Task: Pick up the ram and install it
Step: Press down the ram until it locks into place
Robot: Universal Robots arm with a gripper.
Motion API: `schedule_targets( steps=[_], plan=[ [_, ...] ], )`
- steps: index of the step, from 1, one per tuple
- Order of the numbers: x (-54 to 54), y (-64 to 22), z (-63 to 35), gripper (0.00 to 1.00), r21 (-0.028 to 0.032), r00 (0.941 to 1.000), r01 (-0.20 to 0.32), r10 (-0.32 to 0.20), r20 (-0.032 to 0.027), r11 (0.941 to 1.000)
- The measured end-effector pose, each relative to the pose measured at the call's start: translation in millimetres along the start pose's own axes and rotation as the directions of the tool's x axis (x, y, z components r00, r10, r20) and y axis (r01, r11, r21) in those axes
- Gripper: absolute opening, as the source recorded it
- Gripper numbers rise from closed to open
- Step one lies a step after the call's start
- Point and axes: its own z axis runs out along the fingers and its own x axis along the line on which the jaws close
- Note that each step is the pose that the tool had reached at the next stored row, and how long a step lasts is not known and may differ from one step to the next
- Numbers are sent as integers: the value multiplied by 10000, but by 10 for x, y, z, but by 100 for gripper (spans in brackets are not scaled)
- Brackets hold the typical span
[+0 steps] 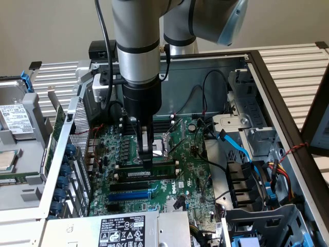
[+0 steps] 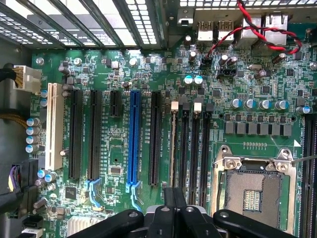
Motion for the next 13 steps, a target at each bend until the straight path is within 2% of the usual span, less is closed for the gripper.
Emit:
schedule_targets(
  steps=[7, 13],
  plan=[
    [10, -1, 1, 11, -1, 10000, 0, 0, 8, 10000],
    [10, 1, 6, 11, -2, 10000, 1, -1, 46, 10000]
  ],
)
